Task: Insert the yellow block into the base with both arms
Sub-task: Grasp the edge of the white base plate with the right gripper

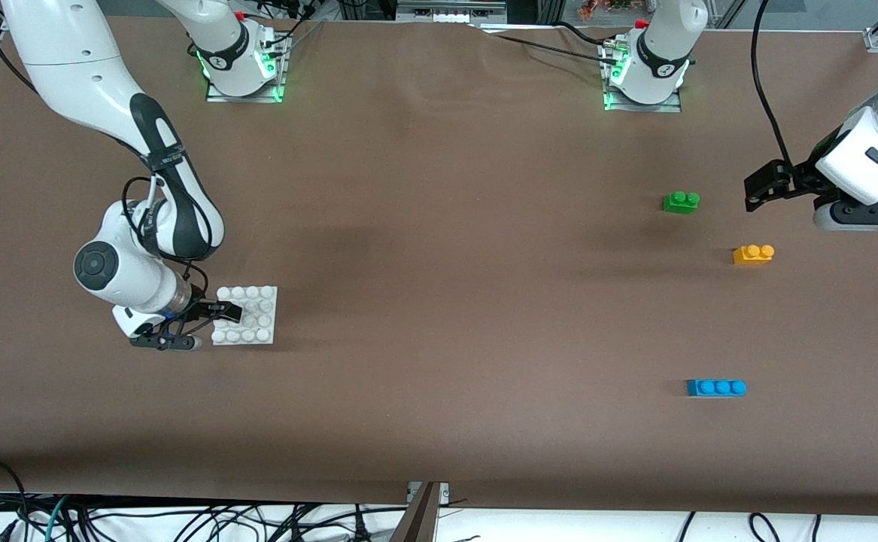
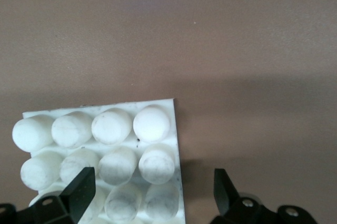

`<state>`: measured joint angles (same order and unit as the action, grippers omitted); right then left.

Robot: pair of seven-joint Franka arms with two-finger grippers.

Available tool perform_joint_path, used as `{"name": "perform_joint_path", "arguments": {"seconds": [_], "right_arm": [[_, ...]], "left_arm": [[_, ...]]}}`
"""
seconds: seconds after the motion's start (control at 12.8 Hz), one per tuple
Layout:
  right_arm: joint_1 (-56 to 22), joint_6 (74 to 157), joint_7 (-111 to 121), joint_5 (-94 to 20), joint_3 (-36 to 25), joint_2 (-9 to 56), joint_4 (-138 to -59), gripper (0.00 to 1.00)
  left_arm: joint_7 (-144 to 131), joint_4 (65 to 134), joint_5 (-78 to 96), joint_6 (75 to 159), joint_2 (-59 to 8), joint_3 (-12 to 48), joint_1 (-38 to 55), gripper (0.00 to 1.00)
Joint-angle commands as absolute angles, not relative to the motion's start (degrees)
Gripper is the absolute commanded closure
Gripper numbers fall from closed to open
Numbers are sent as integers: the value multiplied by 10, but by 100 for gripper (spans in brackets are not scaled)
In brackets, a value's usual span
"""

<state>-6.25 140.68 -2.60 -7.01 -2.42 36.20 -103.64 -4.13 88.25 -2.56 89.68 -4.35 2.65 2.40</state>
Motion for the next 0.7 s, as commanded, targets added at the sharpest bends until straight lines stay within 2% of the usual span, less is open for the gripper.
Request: {"name": "perform_joint_path", "arguments": {"seconds": [0.0, 0.31, 0.62], "right_arm": [[-66, 1425, -33, -82, -23, 366, -1041, 1], [-73, 1427, -50, -82, -23, 370, -1041, 2], [-72, 1428, -50, -82, -23, 371, -1041, 15]], "left_arm": [[-47, 870, -20, 889, -49, 31, 29, 0], [-46, 870, -22, 887, -47, 30, 27, 0], [-46, 870, -21, 887, -47, 30, 26, 0]]}}
